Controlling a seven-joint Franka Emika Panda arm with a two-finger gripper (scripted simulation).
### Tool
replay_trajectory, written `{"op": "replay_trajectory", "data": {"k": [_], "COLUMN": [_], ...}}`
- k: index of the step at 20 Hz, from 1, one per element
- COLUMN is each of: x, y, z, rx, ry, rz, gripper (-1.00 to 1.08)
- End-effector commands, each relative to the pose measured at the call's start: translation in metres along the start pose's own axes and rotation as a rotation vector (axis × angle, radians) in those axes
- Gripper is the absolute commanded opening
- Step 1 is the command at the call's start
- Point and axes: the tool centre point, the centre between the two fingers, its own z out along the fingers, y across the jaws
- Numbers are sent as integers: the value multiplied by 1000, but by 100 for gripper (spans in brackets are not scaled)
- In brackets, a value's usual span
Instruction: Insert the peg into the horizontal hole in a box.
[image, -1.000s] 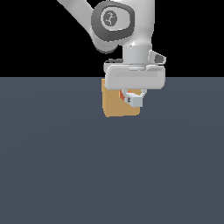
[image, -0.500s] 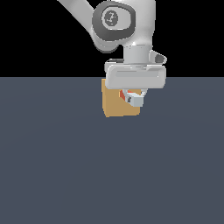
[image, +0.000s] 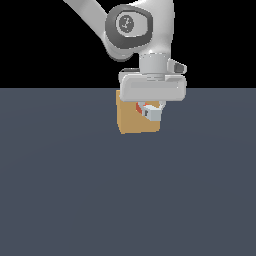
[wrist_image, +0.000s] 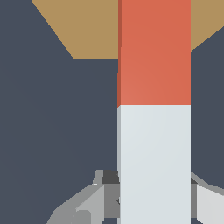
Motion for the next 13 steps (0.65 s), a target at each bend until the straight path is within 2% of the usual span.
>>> {"op": "replay_trajectory", "data": {"k": [1, 7, 13], "x": [17, 66, 84], "y": [0, 0, 0], "z": [-2, -2, -2], "rx": [-3, -4, -4], "ry": [1, 1, 1], "rz": [-3, -3, -3], "gripper": [-100, -100, -100]}}
